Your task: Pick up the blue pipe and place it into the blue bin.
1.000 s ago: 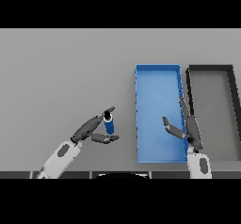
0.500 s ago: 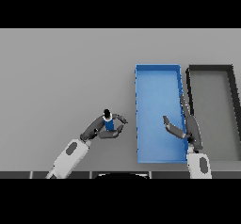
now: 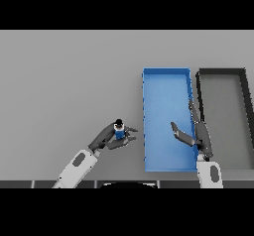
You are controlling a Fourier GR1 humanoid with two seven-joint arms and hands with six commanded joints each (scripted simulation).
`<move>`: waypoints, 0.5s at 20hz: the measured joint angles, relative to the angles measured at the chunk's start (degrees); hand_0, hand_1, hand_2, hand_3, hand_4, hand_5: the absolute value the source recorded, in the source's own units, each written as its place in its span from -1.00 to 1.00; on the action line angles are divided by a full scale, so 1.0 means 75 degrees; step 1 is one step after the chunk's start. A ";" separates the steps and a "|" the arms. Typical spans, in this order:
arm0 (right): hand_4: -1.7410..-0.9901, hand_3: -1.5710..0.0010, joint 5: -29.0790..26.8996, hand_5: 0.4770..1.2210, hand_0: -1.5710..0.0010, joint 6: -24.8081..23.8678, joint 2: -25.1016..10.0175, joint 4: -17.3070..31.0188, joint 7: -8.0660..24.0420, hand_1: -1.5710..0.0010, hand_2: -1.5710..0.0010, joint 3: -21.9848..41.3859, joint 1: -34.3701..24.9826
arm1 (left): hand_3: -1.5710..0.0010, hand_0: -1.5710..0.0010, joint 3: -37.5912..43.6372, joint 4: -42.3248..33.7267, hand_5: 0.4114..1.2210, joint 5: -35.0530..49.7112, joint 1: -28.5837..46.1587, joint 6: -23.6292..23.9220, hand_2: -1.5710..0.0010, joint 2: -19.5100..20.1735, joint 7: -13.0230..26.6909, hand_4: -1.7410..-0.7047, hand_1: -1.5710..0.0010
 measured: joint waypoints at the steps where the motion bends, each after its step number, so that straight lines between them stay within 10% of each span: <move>1: 0.38 1.00 -0.0032 -0.59 1.00 0.0010 0.0004 0.0095 0.0036 1.00 1.00 -0.0030 -0.0053 | -0.92 -0.89 0.0068 -0.0022 0.93 -0.0010 -0.0097 -0.0003 -0.92 -0.0017 -0.0038 -0.48 -0.91; 10: 0.52 1.00 0.0191 -0.55 1.00 -0.0061 -0.0078 0.0111 0.0023 1.00 1.00 0.0004 -0.0109 | -0.99 -0.99 0.0163 -0.1264 0.99 0.0073 -0.0618 -0.0351 -0.99 -0.0296 0.0517 -0.47 -0.99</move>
